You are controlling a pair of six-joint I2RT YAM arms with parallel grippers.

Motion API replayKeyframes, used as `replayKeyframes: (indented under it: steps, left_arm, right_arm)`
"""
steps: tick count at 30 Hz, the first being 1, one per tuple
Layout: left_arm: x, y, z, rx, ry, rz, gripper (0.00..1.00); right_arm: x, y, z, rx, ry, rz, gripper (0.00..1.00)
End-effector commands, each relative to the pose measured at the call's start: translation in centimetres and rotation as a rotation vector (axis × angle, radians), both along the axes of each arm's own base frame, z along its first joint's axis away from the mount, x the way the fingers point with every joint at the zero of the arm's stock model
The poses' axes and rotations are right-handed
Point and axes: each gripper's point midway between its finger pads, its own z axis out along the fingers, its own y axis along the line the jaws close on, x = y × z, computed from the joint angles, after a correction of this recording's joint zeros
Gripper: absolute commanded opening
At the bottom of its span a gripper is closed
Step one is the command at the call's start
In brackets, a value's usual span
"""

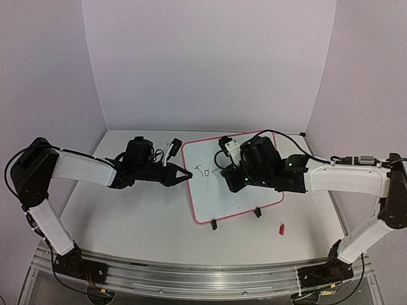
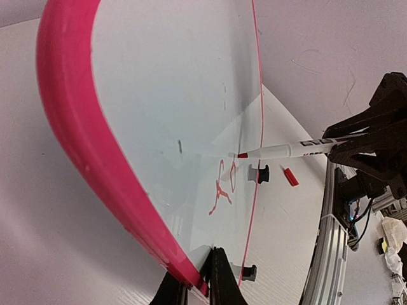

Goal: Write a sentence on the whiteboard

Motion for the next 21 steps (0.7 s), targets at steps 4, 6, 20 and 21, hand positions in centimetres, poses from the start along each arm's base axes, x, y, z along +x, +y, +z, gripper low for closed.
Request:
replayKeyframes:
  steps: [4, 6, 20, 21]
  left_arm:
    - [1.3, 4.8, -7.5, 0.312, -0.007, 0.134, 0.00]
    - [1.3, 4.8, -7.5, 0.314, -0.006, 0.133, 0.00]
    - [1.3, 5.0, -7.6, 0.326, -0.009, 0.138, 0.00]
    - [1.3, 5.0, -7.6, 0.328, -0.008, 0.138, 0.00]
  right_arm:
    - [0.8, 0.6, 0.5, 0.026, -0.006, -0.016, 0.00]
    - [0.9, 0.7, 0.6, 0.028, -0.007, -0.012, 0.00]
    - [0.1, -1.2, -1.0, -0.061, 0.034, -0.038, 0.00]
    - [0.1, -1.3, -0.8, -0.062, 0.029, -0.038, 0.00]
